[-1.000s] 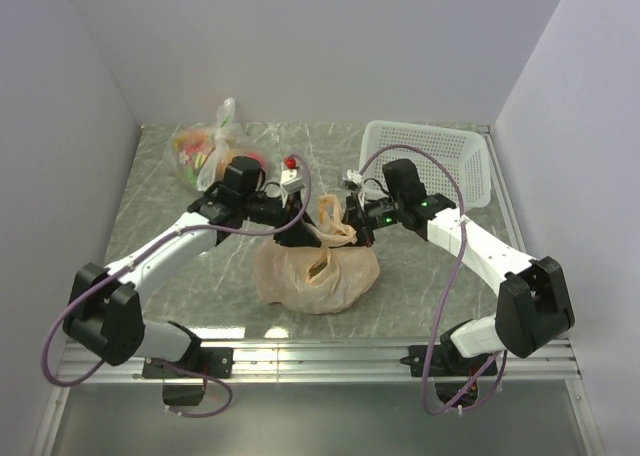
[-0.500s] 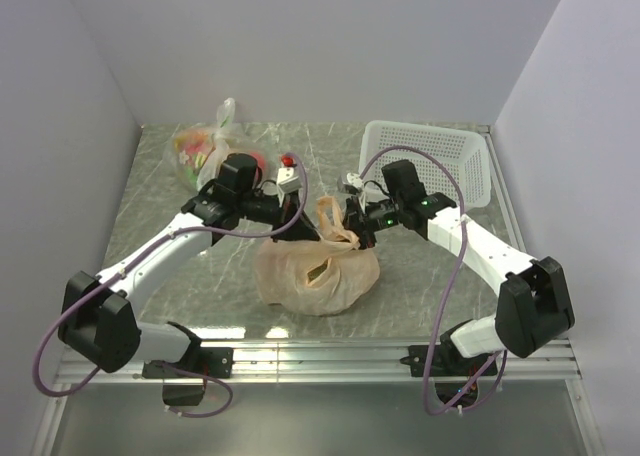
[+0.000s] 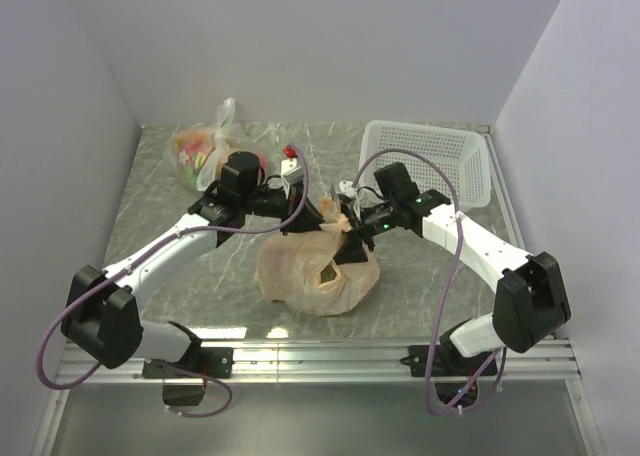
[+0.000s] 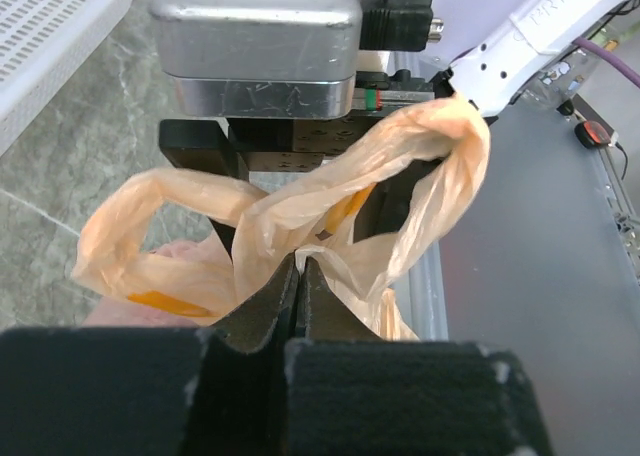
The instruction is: Place the fake fruits into the plastic bag and tie a complex knot
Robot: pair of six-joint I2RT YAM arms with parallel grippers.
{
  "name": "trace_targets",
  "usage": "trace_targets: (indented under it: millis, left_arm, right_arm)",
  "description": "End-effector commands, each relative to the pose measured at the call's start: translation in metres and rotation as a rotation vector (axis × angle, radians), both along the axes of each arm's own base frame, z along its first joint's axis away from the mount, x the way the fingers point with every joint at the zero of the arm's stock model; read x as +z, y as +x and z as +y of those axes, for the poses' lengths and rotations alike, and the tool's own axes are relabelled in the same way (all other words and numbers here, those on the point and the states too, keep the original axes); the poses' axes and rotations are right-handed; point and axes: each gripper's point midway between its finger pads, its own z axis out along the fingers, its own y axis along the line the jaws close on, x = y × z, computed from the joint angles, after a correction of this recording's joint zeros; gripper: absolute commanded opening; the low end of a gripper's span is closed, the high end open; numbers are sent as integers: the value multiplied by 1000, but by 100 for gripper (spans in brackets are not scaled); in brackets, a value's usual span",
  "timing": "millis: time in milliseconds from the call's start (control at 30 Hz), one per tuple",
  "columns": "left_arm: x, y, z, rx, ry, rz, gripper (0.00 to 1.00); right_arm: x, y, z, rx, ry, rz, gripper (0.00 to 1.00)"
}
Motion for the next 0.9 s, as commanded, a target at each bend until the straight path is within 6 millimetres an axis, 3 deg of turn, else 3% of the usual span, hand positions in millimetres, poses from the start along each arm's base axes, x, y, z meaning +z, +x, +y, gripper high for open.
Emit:
trace_targets:
  millis: [0, 267, 333, 467, 500, 600, 633, 667, 733, 867]
  left_arm:
    - [11, -2, -1, 19, -24, -43, 1]
    - [2, -11, -14, -2, 0, -53, 1]
    - [-1, -16, -16, -16, 13, -53, 1]
    - [-3, -18, -16, -22, 24, -75, 1]
    - [-1, -19, -15, -21, 23, -83, 2]
    - [3, -17, -8, 0, 49, -106, 17]
    - [9, -17, -2, 12, 47, -114, 28]
    - [14, -15, 3, 29, 38, -110, 33]
    - [29, -6, 24, 63, 8, -118, 44]
    - [50, 8, 53, 146, 2, -153, 57]
  right_arm:
    - [12, 6, 5, 0, 14, -42, 67]
    - [35, 7, 15, -3, 67, 21, 65]
    - [33, 5, 15, 19, 68, 17, 41]
    - [27, 2, 13, 47, 56, 15, 12]
    - [26, 3, 12, 48, 57, 19, 0]
    - [25, -1, 10, 67, 62, 4, 0]
    - [23, -3, 10, 72, 61, 6, 0]
    - [23, -4, 8, 78, 64, -11, 0]
    - [22, -7, 7, 95, 68, -16, 0]
    - [21, -12, 3, 155, 80, -69, 0]
